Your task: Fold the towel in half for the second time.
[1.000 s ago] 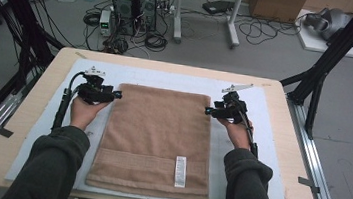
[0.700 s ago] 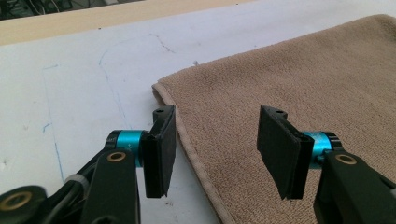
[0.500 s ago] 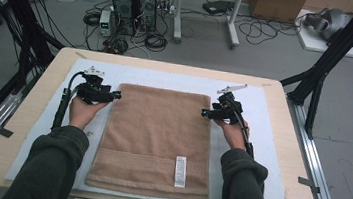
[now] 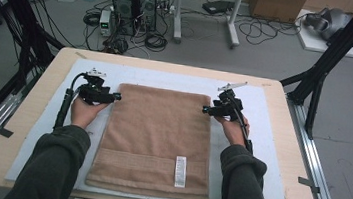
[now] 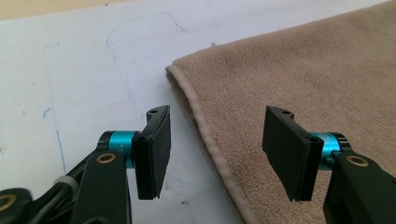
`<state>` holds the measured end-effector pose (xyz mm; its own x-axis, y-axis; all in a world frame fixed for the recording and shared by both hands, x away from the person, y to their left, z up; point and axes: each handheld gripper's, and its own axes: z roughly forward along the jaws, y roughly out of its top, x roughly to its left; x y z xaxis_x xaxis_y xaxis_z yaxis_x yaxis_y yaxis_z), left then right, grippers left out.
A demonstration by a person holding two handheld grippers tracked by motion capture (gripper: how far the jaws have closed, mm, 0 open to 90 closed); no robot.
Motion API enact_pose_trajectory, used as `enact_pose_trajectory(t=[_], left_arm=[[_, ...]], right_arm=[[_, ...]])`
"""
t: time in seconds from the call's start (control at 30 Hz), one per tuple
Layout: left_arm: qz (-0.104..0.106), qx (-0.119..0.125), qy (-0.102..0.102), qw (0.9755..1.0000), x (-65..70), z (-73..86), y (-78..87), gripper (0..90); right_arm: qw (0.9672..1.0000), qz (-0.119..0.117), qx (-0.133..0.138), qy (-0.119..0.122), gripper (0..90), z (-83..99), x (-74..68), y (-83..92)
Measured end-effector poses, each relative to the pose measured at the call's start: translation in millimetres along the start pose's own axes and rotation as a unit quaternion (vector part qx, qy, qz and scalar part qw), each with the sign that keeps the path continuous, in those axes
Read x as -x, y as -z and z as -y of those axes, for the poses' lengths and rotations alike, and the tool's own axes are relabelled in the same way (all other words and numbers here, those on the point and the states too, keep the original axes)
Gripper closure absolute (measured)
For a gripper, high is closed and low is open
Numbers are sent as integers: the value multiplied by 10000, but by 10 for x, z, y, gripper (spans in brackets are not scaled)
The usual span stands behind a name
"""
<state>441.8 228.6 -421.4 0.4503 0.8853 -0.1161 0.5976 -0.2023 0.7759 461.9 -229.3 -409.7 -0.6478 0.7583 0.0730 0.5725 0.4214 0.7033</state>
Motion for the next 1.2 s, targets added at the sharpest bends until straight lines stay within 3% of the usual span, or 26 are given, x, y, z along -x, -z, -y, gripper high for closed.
enact_pose_trajectory(t=[0.13, 0.23, 0.27, 0.33, 0.37, 0.4, 0.43, 0.53, 0.63, 0.77, 0.97, 1.03, 1.2], left_arm=[[-46, -171, 27, 9998, -19, 37, -86, 424], [-59, -493, 74, 9987, -22, 91, -196, 434], [-127, -468, 44, 9988, -8, 89, -197, 428], [-127, -466, 12, 9988, -3, 84, -189, 487], [244, -479, 97, 9985, -15, 89, -185, 599], [240, -474, 82, 9986, 7, 91, -192, 749], [212, -473, -23, 9987, 34, 85, -195, 753], [307, -486, 88, 9983, 10, 80, -188, 833], [337, -418, 23, 9986, 10, 73, -148, 848], [521, -12, -10, 9986, 22, -9, 49, 853], [782, 397, -205, 9959, 111, -51, 474, 865], [883, 656, -281, 9935, 164, 31, 690, 868], [1078, 784, -477, 9899, 288, 446, 1035, 869]], right_arm=[[9998, 35, -162, -115, 429, 26, 56, -71], [9991, 10, -311, -281, 456, 63, 84, -150], [9988, -39, -364, -334, 489, 81, 96, -184], [9977, -183, -439, -477, 577, 106, 89, -239], [9979, -165, -393, -484, 651, 104, 77, -248], [9967, -398, -394, -585, 763, 106, 75, -259], [9962, -485, -378, -615, 790, 107, 72, -268], [9950, -603, -339, -726, 826, 112, 77, -260], [9961, -582, -267, -611, 833, 75, 49, -175], [9973, -662, 30, -307, 833, -10, -15, 43], [9934, -1093, 335, -96, 832, -44, -151, 421], [9928, -1117, 409, 143, 832, -17, -268, 584], [9875, -1357, 644, 476, 831, 272, -562, 926]])
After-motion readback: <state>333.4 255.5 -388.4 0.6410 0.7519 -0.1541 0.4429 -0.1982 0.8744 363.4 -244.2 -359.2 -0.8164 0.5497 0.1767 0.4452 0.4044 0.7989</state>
